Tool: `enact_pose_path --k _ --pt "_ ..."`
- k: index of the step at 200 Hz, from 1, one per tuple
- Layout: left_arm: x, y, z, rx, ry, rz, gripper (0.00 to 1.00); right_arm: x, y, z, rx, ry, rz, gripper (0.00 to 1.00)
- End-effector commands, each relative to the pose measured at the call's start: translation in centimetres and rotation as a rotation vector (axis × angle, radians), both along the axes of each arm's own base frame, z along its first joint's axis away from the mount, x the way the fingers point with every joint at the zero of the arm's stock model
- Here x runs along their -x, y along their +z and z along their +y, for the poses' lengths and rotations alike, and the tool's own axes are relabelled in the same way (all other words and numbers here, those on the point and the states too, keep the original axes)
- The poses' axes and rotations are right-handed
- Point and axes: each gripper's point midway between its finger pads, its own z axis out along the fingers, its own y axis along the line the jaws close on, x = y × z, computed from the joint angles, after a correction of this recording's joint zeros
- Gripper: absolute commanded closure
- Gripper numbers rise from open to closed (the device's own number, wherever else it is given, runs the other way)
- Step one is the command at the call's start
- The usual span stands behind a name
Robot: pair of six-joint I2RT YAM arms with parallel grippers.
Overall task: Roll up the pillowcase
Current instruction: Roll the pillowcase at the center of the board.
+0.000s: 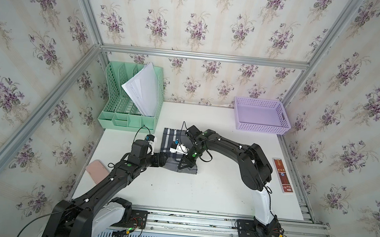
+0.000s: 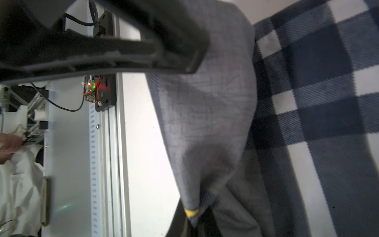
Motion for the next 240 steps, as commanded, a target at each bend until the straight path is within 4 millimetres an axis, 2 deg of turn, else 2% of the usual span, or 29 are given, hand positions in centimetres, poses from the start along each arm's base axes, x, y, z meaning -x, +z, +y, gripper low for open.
enact_pose_path --k 1,44,74,84,95,99,119,147,153,166,169,179,188,200,226,240 --pt "-0.4 0.7 -1.2 0.048 -0.058 -0.05 0.19 0.9 0.2 -0.6 0.031 -0.012 0.097 1.0" --pt "-1.5 -2.0 -1.2 0.011 -0.056 0.022 0.22 -0.9 -0.2 0.2 0.036 -0.046 0.148 1.0" --pt "-2.5 -2.5 -0.3 -0.043 -0.012 0.027 0.32 -3.2 -1.5 0.4 0.078 -0.106 0.164 0.99" --pt "-2.8 -2.7 0.0 -0.06 0.005 0.041 0.37 -4.3 -2.0 0.5 0.101 -0.139 0.135 0.9" --pt "-3.0 -3.3 0.4 -0.078 0.034 0.072 0.44 -5.6 -2.4 0.6 0.116 -0.17 0.088 0.88" --pt "-3.1 -3.5 0.5 -0.083 0.043 0.083 0.51 -6.0 -2.4 0.6 0.119 -0.181 0.075 0.85" --pt "-3.6 -4.4 0.8 -0.11 0.064 0.144 0.59 -7.6 -1.8 1.0 0.106 -0.225 0.018 0.65" --pt "-4.4 -4.7 1.3 -0.138 0.098 0.178 0.68 -10.0 0.3 1.3 0.075 -0.29 -0.137 0.46" --pt "-4.3 -5.7 1.4 -0.151 0.1 0.21 0.7 -10.5 1.2 1.3 0.055 -0.301 -0.171 0.41" --pt "-4.7 -5.9 1.6 -0.152 0.11 0.232 0.71 -11.0 3.2 1.3 0.004 -0.317 -0.255 0.27" --pt "-4.7 -6.0 1.6 -0.152 0.113 0.237 0.68 -11.2 3.8 1.3 -0.013 -0.322 -0.281 0.25" --pt "-4.9 -6.1 1.6 -0.151 0.119 0.259 0.66 -11.2 5.5 1.2 -0.065 -0.331 -0.391 0.18" --pt "-5.0 -6.4 1.6 -0.151 0.117 0.275 0.68 -10.9 6.7 0.9 -0.106 -0.343 -0.535 0.02" --pt "-5.1 -6.5 1.5 -0.146 0.119 0.288 0.68 -9.5 7.6 0.7 -0.138 -0.316 -0.783 0.0" --pt "-5.3 -6.7 1.3 -0.124 0.117 0.304 0.66 -3.3 5.1 -0.4 -0.116 -0.131 -1.313 0.0" --pt "-5.3 -6.7 1.3 -0.123 0.117 0.308 0.66 -2.3 4.6 -0.4 -0.108 -0.138 -1.403 0.0"
